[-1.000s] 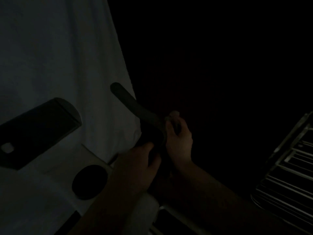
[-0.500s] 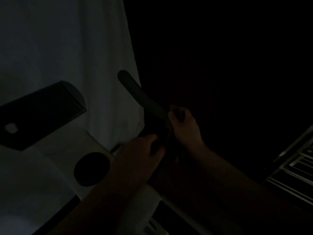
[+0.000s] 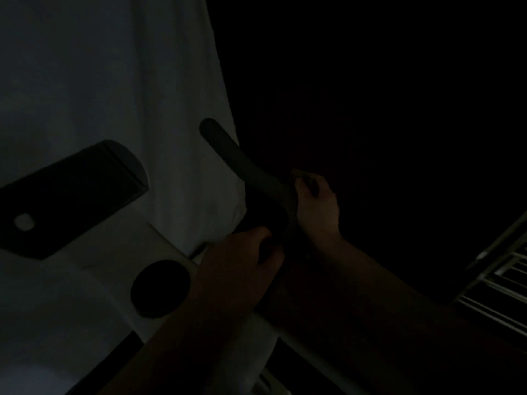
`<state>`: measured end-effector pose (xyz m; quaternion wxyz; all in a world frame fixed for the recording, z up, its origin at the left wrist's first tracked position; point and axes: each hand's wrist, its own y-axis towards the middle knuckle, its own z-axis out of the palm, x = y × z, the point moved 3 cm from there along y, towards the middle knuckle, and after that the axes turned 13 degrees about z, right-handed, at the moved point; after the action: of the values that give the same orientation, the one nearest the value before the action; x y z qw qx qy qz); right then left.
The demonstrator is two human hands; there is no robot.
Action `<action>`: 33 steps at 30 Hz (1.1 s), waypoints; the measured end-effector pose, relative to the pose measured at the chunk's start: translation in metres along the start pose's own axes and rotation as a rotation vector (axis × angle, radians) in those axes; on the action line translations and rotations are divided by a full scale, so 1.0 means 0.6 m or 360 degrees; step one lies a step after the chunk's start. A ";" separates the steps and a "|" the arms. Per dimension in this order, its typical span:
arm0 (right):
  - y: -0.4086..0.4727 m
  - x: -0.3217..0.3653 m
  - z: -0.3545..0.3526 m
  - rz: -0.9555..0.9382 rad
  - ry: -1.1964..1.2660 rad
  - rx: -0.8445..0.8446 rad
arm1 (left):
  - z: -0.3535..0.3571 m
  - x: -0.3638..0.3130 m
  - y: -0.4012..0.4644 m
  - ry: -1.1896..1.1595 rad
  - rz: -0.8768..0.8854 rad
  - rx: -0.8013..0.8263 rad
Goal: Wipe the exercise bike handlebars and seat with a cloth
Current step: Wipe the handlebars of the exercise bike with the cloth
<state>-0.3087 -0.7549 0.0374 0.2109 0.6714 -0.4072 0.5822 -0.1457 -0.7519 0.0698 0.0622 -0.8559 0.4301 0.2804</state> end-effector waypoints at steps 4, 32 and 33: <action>-0.068 -0.010 -0.009 -0.0473 -0.0070 -0.0331 | -0.002 -0.003 0.003 0.0061 0.0026 -0.0077; -0.129 -0.023 -0.005 -0.0064 0.0456 -0.0076 | -0.004 -0.011 0.000 0.0193 0.0055 -0.0024; -0.113 -0.019 -0.007 -0.0073 0.0424 -0.0113 | -0.004 -0.011 0.002 0.0195 0.0059 -0.0026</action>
<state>-0.2574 -0.7089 0.0404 0.2999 0.5894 -0.3804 0.6465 -0.1487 -0.7488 0.0754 0.0235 -0.8638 0.4466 0.2320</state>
